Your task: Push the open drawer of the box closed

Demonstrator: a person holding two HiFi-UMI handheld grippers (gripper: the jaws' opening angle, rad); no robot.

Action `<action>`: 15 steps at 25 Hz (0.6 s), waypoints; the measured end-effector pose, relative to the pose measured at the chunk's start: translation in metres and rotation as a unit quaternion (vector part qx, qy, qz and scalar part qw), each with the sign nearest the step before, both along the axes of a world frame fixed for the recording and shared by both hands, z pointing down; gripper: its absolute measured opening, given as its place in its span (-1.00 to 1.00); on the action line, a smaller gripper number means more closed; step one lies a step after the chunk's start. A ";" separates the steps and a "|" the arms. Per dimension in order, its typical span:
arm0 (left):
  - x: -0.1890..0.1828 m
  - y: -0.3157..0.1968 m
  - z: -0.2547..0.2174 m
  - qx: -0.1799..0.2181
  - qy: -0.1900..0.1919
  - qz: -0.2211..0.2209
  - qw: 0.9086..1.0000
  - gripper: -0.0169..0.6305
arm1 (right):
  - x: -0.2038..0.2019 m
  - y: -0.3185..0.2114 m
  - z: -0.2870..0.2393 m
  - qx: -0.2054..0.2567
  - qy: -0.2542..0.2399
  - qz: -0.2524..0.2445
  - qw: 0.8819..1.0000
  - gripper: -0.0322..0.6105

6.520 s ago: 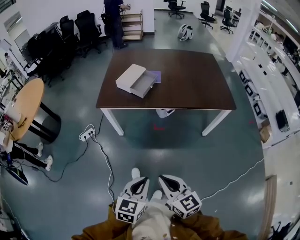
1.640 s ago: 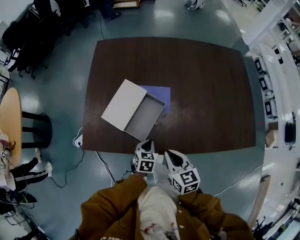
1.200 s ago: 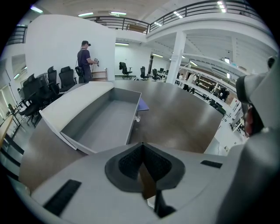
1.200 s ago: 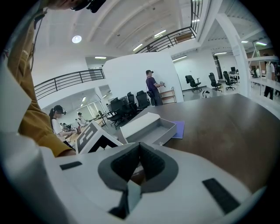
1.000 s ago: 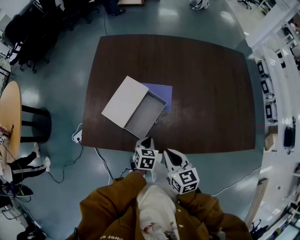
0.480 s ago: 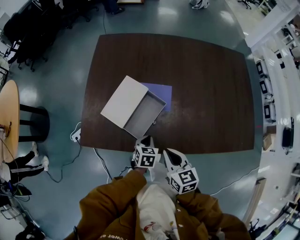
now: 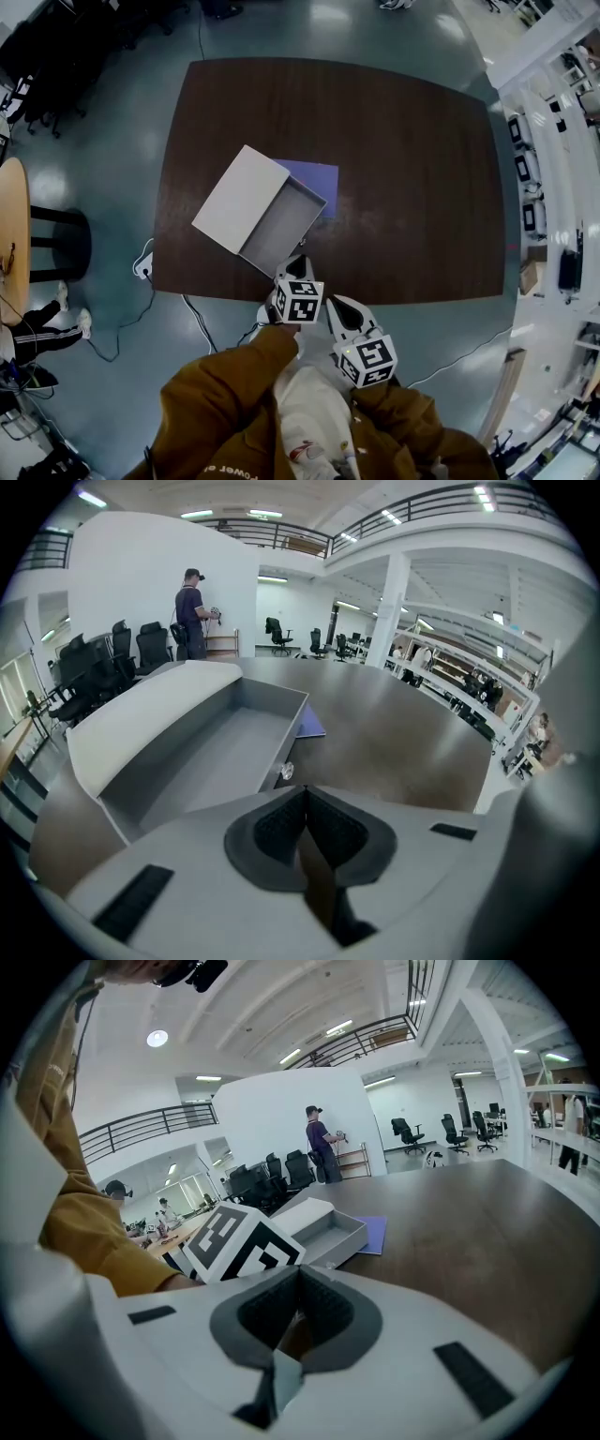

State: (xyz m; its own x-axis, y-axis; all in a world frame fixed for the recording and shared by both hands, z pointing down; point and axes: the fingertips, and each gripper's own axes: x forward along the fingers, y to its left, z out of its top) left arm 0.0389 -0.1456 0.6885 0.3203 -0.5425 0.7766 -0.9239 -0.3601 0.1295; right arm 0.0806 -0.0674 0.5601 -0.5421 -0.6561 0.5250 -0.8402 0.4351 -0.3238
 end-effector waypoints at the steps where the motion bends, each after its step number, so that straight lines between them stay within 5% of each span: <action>1: 0.004 -0.002 0.000 -0.001 0.007 -0.004 1.000 -0.92 | 0.003 -0.001 0.001 0.000 0.001 0.002 1.000 -0.88; 8: 0.016 -0.009 0.008 -0.022 0.044 -0.035 0.998 -0.85 | 0.014 -0.005 0.002 -0.005 0.004 0.007 1.000 -0.88; 15: 0.016 -0.025 0.012 -0.013 0.029 -0.038 0.999 -0.88 | 0.016 -0.007 0.005 -0.006 0.006 0.009 1.000 -0.88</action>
State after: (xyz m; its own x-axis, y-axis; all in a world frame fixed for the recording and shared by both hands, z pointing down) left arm 0.0553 -0.1703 0.7007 0.3232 -0.5470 0.7723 -0.9394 -0.2842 0.1918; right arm 0.0963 -0.0741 0.5654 -0.5231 -0.6594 0.5399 -0.8521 0.4149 -0.3189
